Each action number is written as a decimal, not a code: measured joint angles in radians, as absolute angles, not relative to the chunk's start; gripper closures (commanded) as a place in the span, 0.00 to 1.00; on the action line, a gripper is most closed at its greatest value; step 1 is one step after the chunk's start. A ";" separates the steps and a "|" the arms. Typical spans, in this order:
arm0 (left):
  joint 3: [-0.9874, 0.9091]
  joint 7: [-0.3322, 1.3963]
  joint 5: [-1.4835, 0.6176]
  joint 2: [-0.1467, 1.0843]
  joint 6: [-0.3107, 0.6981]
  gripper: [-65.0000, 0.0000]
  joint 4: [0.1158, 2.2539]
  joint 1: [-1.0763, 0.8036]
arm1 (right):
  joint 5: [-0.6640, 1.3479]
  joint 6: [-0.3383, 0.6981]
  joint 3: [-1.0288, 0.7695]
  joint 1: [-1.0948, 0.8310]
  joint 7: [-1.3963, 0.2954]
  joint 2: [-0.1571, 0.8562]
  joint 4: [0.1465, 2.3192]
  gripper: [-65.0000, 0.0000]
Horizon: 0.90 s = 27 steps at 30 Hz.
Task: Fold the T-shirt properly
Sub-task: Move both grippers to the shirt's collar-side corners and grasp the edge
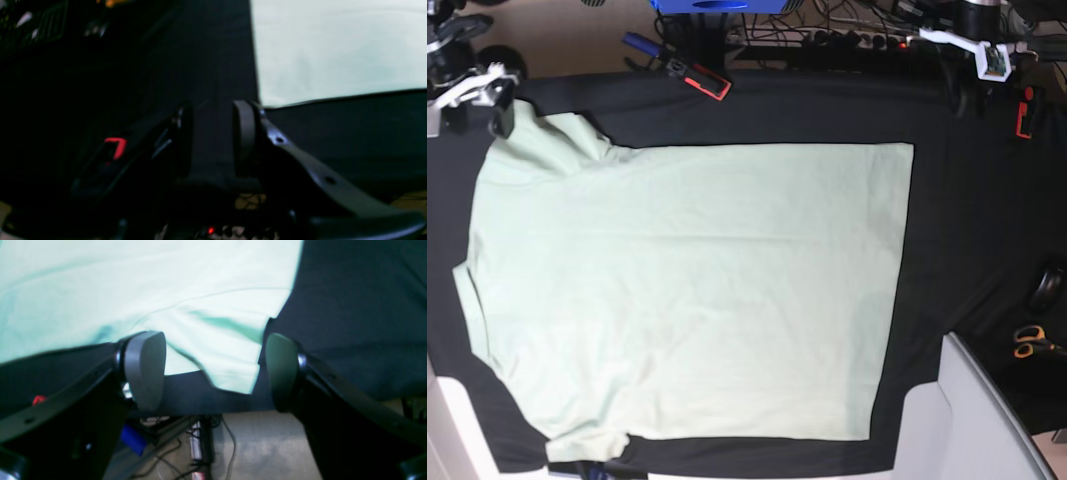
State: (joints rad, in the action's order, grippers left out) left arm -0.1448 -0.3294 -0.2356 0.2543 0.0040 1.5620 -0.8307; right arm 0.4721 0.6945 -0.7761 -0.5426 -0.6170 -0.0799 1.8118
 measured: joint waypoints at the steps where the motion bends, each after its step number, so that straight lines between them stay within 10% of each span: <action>1: -0.161 -0.302 -0.237 0.255 0.003 0.68 1.568 -0.820 | 0.490 0.692 -0.803 -0.511 -0.675 -0.078 1.801 0.31; 12: -0.178 -0.278 -0.237 0.253 0.004 0.69 1.556 -0.756 | 0.540 0.690 -1.056 -0.218 -1.052 -0.075 1.588 0.31; 27: -0.175 -0.277 -0.237 0.255 0.004 0.69 1.522 -0.708 | 0.544 0.690 -1.060 -0.142 -1.007 0.029 1.265 0.31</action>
